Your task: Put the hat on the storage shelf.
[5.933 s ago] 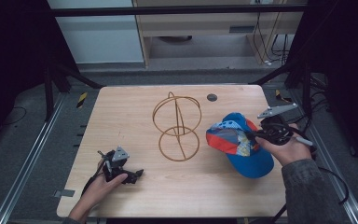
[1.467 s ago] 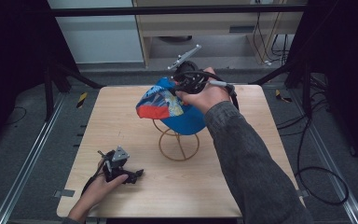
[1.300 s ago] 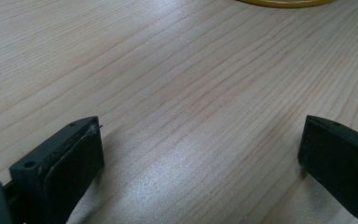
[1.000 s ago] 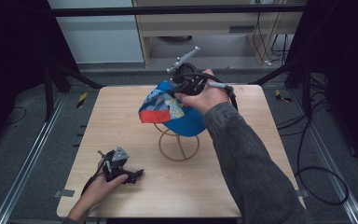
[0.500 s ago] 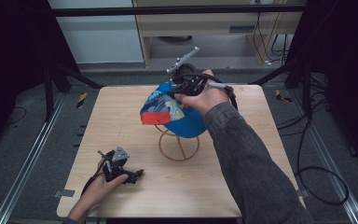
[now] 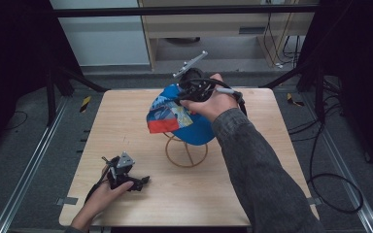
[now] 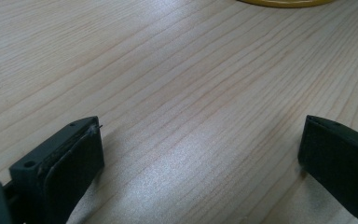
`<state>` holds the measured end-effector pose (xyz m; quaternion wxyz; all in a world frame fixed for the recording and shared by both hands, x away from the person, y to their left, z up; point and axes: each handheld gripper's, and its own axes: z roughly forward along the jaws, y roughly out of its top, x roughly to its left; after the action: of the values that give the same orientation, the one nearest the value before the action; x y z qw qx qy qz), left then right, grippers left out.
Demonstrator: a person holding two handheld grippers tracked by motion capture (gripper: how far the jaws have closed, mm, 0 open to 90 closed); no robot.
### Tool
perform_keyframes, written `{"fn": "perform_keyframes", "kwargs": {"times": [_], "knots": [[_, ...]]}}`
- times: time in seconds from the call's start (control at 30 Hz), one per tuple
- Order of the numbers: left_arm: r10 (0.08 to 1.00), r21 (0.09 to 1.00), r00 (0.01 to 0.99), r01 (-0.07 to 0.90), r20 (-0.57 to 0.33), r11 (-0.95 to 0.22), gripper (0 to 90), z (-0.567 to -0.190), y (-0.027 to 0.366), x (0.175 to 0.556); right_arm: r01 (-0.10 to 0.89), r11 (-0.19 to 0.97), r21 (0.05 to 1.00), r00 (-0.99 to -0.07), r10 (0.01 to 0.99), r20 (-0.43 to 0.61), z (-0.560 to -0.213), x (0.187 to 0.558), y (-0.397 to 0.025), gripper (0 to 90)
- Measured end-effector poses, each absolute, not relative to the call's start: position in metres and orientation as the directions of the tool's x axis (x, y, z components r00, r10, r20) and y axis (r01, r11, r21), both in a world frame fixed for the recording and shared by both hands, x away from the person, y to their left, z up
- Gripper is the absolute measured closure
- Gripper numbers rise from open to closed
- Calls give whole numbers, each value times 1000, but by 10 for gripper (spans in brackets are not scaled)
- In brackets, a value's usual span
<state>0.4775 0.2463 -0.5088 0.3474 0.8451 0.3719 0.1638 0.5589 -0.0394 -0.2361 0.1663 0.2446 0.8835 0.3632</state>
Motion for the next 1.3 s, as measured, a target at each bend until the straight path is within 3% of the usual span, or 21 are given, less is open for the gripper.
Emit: {"fn": "perform_keyframes", "kwargs": {"times": [0.5,1.3], "knots": [[743,709,670,515,18,-482,0,-509,246,477,327,596,733,-806,581,-113,-236,554,-38,469],[742,709,670,514,21,-484,0,-509,246,478,340,577,743,-800,593,-94,-238,546,-49,400]]}}
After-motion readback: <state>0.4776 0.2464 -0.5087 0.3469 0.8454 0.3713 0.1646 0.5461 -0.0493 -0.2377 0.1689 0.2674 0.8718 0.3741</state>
